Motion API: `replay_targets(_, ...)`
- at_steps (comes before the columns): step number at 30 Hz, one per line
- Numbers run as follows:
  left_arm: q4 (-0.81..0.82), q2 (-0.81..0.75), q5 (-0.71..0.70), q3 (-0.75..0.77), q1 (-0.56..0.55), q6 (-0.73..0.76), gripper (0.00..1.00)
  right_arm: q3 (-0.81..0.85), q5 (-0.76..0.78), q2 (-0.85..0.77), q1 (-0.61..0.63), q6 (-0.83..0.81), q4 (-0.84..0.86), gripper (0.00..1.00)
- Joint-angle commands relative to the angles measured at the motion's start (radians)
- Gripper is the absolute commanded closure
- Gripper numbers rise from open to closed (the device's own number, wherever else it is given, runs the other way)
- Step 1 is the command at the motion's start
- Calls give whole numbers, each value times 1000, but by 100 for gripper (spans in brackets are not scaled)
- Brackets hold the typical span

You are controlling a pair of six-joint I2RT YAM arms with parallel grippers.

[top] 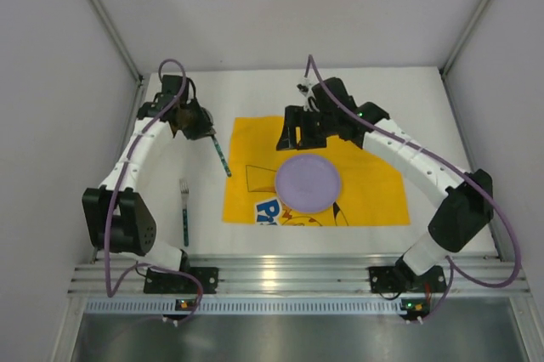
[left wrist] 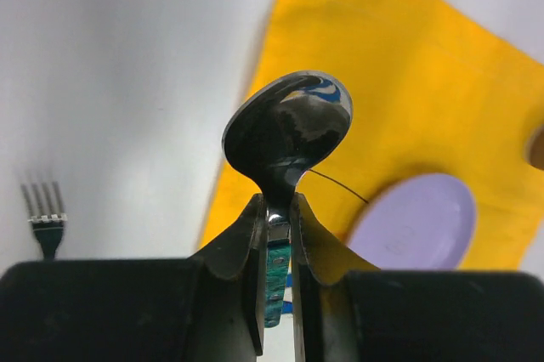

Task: Set the dinner table for one person

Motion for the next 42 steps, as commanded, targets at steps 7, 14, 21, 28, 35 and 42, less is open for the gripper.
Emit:
replay_targets(7,33,-80,246,173,-105,-98,100,84,-161,157,143,125,273,33)
replay_targets(14,20,-141,248,139,-121,-100,100,181,-117,283,235,154,288,36)
replay_targets(21,2,-196,249,90,-121,-80,100,175,-49,271,267,166,291,100)
replay_targets(28,-88,-218,124,44,-119,-20,61,84,29,140,252,146,284,100)
replay_targets(35,-154,-278,-94,-16,-102,28,5,-167,72,-111,115,139,239,100)
replay_targets(42,-174,-331,-97,-125,36,103,2,-414,107,-383,-98,93,107,100)
